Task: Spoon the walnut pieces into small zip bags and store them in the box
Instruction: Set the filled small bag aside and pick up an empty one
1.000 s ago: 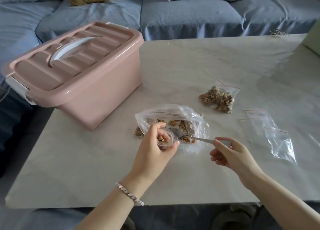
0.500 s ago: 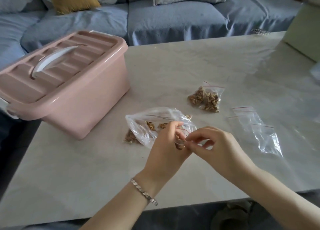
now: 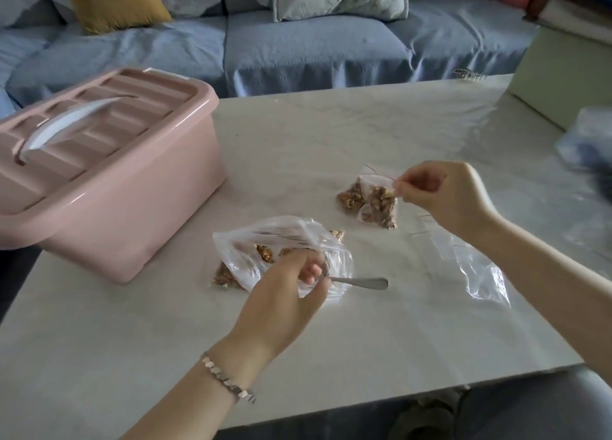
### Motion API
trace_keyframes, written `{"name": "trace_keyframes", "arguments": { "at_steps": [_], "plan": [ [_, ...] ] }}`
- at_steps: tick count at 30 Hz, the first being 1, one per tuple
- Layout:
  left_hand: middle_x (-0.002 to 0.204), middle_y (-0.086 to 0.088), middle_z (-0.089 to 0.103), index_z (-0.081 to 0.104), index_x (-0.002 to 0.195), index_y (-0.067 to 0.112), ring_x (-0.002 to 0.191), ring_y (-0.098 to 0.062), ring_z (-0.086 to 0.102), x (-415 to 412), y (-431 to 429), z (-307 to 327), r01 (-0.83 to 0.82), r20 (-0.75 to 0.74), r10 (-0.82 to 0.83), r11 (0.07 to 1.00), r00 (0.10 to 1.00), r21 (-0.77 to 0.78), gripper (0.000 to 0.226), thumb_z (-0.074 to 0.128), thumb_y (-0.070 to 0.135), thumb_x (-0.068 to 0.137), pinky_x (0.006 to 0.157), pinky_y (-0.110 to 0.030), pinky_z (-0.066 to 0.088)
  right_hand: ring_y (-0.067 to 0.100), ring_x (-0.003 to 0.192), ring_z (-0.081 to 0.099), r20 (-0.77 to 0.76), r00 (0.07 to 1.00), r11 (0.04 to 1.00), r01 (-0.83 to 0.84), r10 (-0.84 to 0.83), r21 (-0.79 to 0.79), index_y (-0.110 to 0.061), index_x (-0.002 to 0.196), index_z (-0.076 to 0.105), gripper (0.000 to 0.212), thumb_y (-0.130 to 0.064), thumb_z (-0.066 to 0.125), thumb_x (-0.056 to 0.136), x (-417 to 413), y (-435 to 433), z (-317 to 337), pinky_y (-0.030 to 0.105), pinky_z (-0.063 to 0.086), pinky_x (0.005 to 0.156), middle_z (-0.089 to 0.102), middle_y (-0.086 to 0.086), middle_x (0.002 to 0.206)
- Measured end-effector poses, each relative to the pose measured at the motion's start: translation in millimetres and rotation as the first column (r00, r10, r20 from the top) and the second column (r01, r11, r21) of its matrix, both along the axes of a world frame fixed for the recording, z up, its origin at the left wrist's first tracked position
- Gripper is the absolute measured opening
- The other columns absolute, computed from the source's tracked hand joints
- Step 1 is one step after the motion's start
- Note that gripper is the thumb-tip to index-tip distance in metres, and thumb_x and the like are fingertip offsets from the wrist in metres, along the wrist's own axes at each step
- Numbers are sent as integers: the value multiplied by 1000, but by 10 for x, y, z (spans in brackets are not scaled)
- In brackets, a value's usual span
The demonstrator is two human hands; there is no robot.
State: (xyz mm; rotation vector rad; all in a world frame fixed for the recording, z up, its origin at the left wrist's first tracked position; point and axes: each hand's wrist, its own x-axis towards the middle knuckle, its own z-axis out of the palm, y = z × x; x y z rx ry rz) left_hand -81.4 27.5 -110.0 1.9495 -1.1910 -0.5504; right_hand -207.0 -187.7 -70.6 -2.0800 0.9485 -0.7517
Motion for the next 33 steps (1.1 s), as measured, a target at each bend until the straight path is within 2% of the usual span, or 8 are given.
{"name": "trace_keyframes", "arguments": {
  "at_steps": [5, 9, 13, 17, 22, 25, 29, 33],
  "plan": [
    [84, 15, 64, 62, 92, 27, 85, 2, 57, 88, 139, -44, 11, 63, -17, 996, 998, 89, 7, 62, 26, 85, 73, -8, 40, 6, 62, 54, -139, 990, 998, -6, 15, 64, -8, 76, 69, 7, -13, 73, 77, 205, -340, -525, 21, 41, 63, 65, 6, 70],
    [80, 16, 64, 60, 90, 32, 86, 3, 57, 160, 192, -53, -22, 77, 14, 994, 997, 109, 9, 64, 27, 83, 71, -8, 41, 15, 73, 56, -142, 988, 998, 61, -61, -3, -8, 90, 66, 11, -15, 67, 82, 176, -394, -613, 4, 37, 58, 67, 5, 84],
    [80, 18, 64, 59, 86, 34, 84, 5, 57, 157, 172, -68, -29, 84, 20, 994, 996, 106, 10, 65, 27, 82, 70, -9, 41, 18, 86, 57, -235, 964, 992, 117, -123, -40, -12, 109, 58, 25, -25, 59, 88, -60, -433, -585, 25, 43, 74, 62, 2, 95],
    [89, 25, 61, 60, 86, 33, 86, 3, 57, 103, 153, -76, -20, 72, 12, 993, 997, 112, 8, 64, 27, 83, 70, -9, 42, 29, 100, 57, -572, 782, 965, 253, -248, -71, -11, 115, 56, 38, -36, 58, 86, -409, -587, -664, 34, 46, 84, 62, 10, 111],
    [89, 30, 60, 60, 81, 34, 81, 1, 59, 53, 138, -49, -29, 51, 22, 992, 998, 121, 12, 65, 24, 83, 71, -20, 47, 32, 106, 55, -791, 593, 954, 296, -151, 40, -12, 116, 52, 57, -45, 71, 73, -477, -543, -737, 33, 46, 84, 60, 12, 112],
    [88, 31, 60, 59, 80, 33, 79, 4, 58, 50, 146, -31, -34, 49, 27, 991, 998, 126, 12, 65, 24, 83, 68, -14, 44, 31, 100, 59, -745, 646, 934, 344, -166, 90, -7, 112, 57, 48, -31, 73, 74, -427, -574, -775, 31, 47, 80, 62, 12, 108],
    [89, 31, 59, 59, 81, 34, 81, 3, 58, 43, 151, -15, -27, 50, 20, 992, 999, 127, 11, 65, 24, 83, 67, -12, 44, 27, 75, 58, -715, 680, 935, 338, -164, 107, -3, 94, 68, 23, -15, 67, 75, -352, -575, -791, 25, 41, 64, 61, 9, 81],
    [76, 18, 64, 60, 84, 34, 78, 2, 58, 6, 165, -6, -28, 31, 24, 992, 999, 124, 9, 64, 25, 84, 65, -11, 44, 30, 77, 64, -578, 783, 942, 328, -229, 72, -18, 80, 65, 6, -16, 60, 78, -329, -441, -830, 27, 46, 66, 66, 5, 80]
  ]
}}
